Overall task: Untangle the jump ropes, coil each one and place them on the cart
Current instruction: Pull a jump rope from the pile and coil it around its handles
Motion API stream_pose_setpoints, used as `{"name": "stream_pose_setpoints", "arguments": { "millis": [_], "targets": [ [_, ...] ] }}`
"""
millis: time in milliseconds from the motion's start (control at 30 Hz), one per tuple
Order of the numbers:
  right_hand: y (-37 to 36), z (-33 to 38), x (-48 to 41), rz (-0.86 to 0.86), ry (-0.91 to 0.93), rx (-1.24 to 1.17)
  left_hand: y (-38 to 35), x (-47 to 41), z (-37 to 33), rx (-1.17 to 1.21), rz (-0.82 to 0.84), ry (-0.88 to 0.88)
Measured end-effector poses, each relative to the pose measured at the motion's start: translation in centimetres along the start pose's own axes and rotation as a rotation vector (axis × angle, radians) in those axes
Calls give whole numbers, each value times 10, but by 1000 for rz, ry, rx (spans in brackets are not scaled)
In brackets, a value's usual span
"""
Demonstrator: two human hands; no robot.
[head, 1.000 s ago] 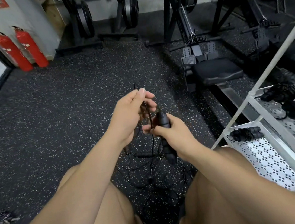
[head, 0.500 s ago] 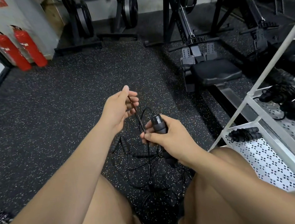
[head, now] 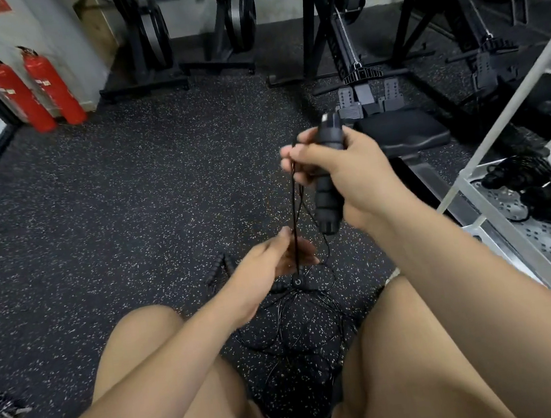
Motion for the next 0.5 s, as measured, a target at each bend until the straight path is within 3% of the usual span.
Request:
{"name": "stream_pose_setpoints", "arguments": {
  "millis": [267, 500],
  "targets": [
    [13, 4, -39, -20, -45, -94, -1, 11, 0, -360, 49, -135],
    [15, -45, -27, 56, -144, 59, -10, 17, -39, -256, 74, -273]
  ]
}}
Point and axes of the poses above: each hand's wrist, its own x-axis away from the middle knuckle, its own y-axis out of the back of the hand, z = x × y, the point moved 3 cm from there along -x, towards the middle knuckle, and after that the axes turned 12 degrees about x, right-handed, at the moved point
